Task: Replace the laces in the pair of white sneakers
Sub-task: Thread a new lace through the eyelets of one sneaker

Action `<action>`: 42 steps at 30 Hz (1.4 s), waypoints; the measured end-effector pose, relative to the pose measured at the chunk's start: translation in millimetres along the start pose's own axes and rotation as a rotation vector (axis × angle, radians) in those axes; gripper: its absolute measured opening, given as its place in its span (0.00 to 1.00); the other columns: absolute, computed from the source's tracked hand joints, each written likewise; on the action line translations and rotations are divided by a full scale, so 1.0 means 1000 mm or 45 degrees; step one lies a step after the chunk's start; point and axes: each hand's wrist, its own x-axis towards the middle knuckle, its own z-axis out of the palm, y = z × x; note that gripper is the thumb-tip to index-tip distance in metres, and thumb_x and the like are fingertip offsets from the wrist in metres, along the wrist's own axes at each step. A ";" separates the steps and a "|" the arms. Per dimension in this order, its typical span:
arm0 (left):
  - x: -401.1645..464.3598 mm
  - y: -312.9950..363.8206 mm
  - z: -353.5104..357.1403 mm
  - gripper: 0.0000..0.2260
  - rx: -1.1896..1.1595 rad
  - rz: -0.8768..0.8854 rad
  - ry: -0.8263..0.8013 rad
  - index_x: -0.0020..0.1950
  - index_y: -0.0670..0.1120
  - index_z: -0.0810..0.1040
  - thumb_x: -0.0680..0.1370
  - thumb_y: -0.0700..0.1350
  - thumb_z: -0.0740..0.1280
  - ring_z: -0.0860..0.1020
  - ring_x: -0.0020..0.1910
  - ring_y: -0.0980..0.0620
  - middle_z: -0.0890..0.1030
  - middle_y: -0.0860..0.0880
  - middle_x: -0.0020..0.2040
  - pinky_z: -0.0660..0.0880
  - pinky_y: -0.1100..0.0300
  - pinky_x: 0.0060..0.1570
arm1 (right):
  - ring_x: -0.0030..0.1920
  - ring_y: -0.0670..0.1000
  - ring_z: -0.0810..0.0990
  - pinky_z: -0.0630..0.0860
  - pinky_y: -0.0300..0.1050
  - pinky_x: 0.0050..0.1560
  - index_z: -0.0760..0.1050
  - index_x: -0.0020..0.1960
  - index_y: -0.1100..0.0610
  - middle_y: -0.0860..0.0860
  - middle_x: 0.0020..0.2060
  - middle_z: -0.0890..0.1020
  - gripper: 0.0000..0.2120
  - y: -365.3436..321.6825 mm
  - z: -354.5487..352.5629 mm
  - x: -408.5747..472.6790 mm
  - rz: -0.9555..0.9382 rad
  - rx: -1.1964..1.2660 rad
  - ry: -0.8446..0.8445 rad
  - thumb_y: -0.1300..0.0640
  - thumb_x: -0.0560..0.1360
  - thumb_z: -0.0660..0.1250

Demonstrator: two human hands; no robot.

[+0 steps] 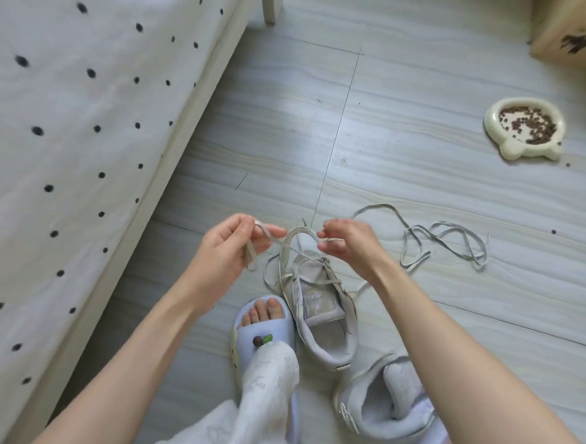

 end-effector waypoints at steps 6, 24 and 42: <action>0.002 -0.008 0.009 0.11 -0.017 -0.104 0.019 0.38 0.42 0.71 0.76 0.47 0.60 0.76 0.34 0.48 0.78 0.46 0.33 0.75 0.53 0.44 | 0.52 0.57 0.77 0.69 0.46 0.50 0.76 0.53 0.62 0.57 0.49 0.79 0.19 0.016 0.002 0.025 -0.221 -1.071 0.144 0.46 0.77 0.61; 0.056 -0.122 0.010 0.14 1.084 -0.391 0.205 0.46 0.45 0.72 0.69 0.51 0.73 0.74 0.42 0.50 0.80 0.50 0.43 0.67 0.58 0.40 | 0.34 0.45 0.68 0.64 0.40 0.37 0.80 0.47 0.56 0.47 0.34 0.71 0.13 -0.015 0.002 0.069 0.157 -0.493 -0.319 0.64 0.76 0.57; 0.048 -0.038 0.033 0.08 1.763 0.206 -0.159 0.55 0.42 0.74 0.79 0.39 0.58 0.73 0.52 0.42 0.73 0.45 0.53 0.71 0.49 0.48 | 0.27 0.47 0.69 0.68 0.39 0.35 0.73 0.40 0.58 0.47 0.23 0.69 0.10 -0.073 -0.058 -0.015 -0.217 0.068 -0.129 0.59 0.78 0.59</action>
